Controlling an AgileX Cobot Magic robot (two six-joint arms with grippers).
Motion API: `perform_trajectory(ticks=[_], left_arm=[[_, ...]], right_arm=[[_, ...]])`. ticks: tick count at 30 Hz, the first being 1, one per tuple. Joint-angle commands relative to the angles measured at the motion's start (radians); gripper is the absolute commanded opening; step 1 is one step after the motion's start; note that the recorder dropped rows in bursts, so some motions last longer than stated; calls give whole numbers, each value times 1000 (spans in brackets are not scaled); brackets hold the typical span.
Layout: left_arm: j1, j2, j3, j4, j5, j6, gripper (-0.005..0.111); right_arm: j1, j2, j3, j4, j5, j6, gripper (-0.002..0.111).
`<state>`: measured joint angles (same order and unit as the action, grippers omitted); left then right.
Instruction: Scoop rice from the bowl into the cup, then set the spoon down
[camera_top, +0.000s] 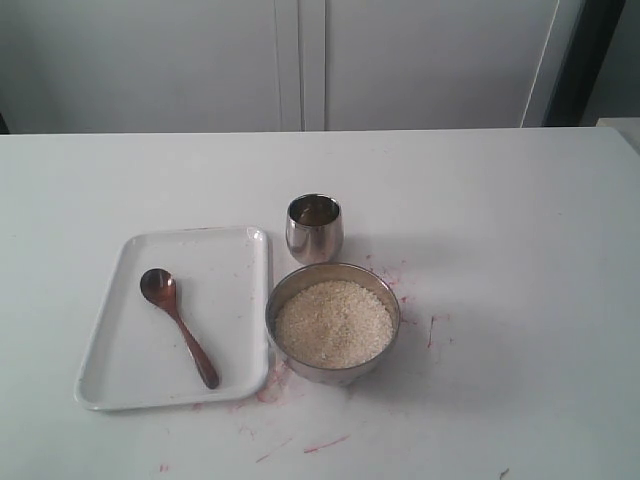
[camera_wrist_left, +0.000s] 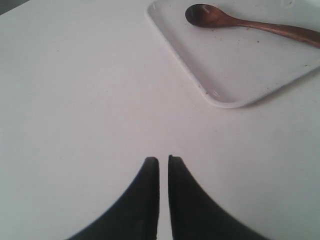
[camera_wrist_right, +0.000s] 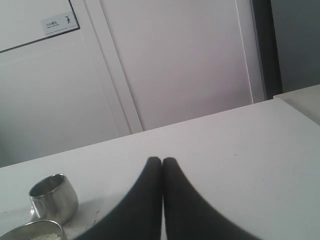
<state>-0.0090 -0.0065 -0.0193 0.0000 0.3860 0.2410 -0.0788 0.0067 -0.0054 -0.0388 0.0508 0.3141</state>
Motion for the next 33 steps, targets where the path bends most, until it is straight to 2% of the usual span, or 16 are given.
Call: perform_trajectory(ticks=[1,8,18,33], left_arm=[[-4,7,9,0,41,-6,14],[-4,7,9,0,41,-6,14],[-4,7,9,0,41,-6,14],[-4,7,9,0,41,-6,14]], right_arm=[[-6,-7,5,-2,-3,3,0],[-6,-7,5,-2,13,3,0],[-6,-7,5,-2,309,3,0],[-6,-7,5,-6,311,3,0]])
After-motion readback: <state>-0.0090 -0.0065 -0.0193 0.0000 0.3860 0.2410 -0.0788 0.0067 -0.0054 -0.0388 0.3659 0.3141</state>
